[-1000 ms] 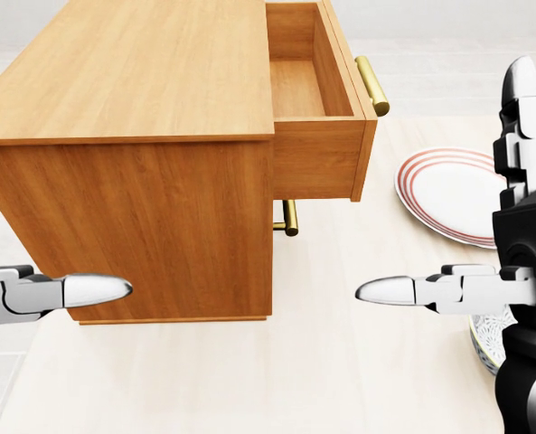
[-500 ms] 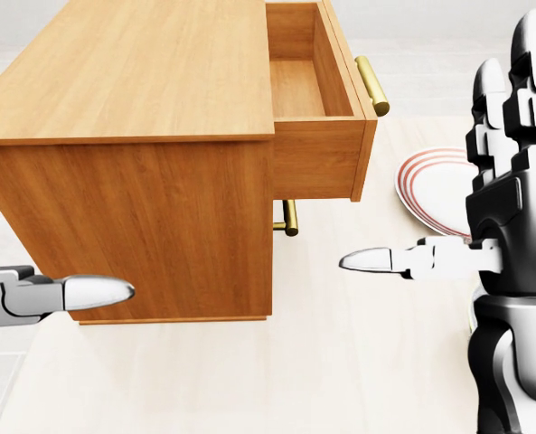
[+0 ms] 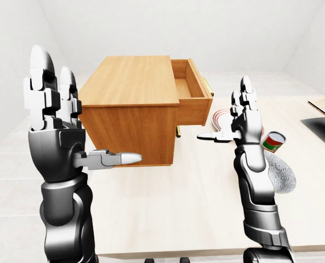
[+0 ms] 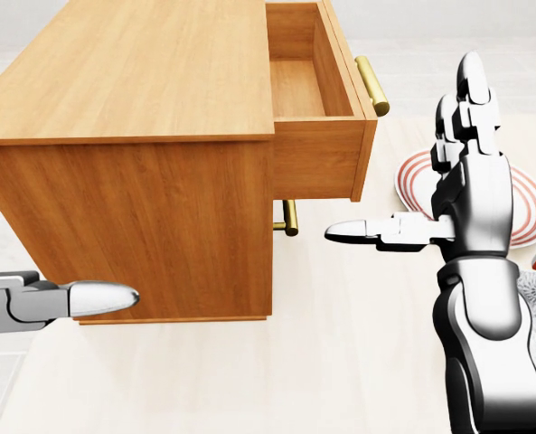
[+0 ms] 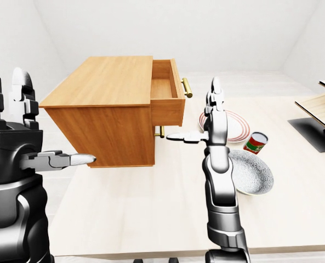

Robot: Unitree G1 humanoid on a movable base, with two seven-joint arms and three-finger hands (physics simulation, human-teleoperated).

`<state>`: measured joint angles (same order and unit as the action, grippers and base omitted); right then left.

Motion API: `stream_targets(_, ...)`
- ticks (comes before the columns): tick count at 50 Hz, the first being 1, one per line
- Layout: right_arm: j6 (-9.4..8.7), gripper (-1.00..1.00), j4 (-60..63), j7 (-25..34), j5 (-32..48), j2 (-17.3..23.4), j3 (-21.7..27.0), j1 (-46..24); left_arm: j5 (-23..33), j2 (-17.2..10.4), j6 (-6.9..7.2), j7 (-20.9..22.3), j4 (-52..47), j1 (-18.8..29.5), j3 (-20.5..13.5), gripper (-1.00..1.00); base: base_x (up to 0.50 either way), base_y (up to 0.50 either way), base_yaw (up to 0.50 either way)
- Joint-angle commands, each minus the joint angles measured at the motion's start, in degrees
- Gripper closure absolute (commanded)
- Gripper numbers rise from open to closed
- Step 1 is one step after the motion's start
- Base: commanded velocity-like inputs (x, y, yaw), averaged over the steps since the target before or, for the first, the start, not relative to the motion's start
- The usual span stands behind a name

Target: Close the top drawer of the cabinet.

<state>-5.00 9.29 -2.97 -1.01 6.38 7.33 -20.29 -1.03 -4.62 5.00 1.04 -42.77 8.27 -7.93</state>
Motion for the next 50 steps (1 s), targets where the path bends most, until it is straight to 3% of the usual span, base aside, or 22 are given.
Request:
stream_targets(1,0.00,-1.00,-5.58,-0.71,-0.71,0.54,-0.23,-2.39,0.20,-0.04,0.00,0.22,0.13,0.00,0.08,-1.00,0.00,0.00,0.00)
stream_targets(17,0.00,-1.00,-1.19,-1.71,-0.64,1.07,-0.14,-2.41,-0.24,0.03,0.00,0.05,0.42,0.41,-0.63,-1.00,0.00,0.00,0.00)
stream_targets(36,0.00,-1.00,-22.97,-1.89,-0.30,1.87,-0.32,-8.95,1.39,0.12,0.00,1.47,0.20,-0.07,1.35,-1.00,0.00,0.00,0.00)
stream_targets(41,1.59,-1.00,-27.33,-1.71,-0.61,1.70,-0.85,-10.58,1.37,0.34,0.00,1.70,0.01,-0.23,1.19,-1.00,0.00,0.00,0.00)
stream_targets(43,3.35,-1.00,-30.86,-1.59,-0.69,1.67,-0.90,-11.84,1.49,0.33,0.00,1.80,0.00,-0.33,1.32,-1.00,0.00,0.00,0.00)
stream_targets(50,5.53,-1.00,-36.07,-1.83,-0.70,1.59,-1.25,-14.32,1.64,0.33,0.00,1.85,-0.55,-0.19,1.39,-1.00,0.00,0.00,0.00)
